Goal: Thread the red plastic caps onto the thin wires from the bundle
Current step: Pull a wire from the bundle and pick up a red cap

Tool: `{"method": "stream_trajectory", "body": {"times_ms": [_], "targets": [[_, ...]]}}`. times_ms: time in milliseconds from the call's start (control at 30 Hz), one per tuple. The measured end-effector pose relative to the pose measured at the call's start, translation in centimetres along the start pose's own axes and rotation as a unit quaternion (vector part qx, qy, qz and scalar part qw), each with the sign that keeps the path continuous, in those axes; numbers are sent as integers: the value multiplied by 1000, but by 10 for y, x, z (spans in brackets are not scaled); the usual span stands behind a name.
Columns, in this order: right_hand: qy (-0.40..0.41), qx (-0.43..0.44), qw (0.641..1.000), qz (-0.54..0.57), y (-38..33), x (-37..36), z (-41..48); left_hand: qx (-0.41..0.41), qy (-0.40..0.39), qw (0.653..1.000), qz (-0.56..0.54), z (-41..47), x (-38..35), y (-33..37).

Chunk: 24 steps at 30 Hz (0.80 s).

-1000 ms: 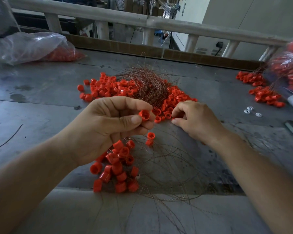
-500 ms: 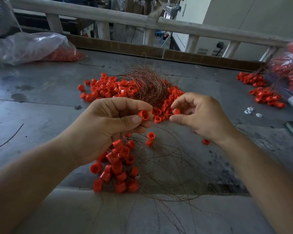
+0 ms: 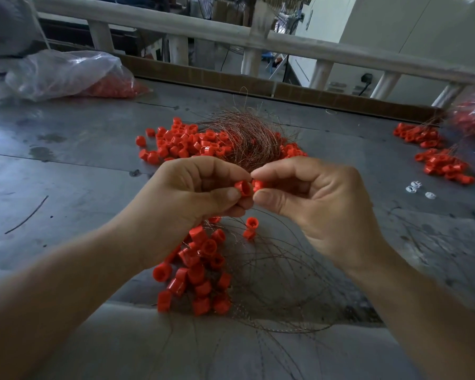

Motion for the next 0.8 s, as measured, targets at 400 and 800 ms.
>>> {"method": "stream_trajectory", "body": {"times_ms": [400, 800], "targets": [[24, 23, 998, -58, -1, -3, -1, -9, 6, 1000, 27, 0, -1, 1], [54, 63, 988, -128, -7, 2, -3, -23, 5, 998, 65, -1, -5, 6]]}}
Point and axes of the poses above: each hand's wrist, its own z-axis towards the middle knuckle, its own x-axis out of the back of the hand, y = z × x, the point moved 9 cm from there along z, towards the middle knuckle, and after that the axes turned 8 degrees about -z, right-handed, at the moved point
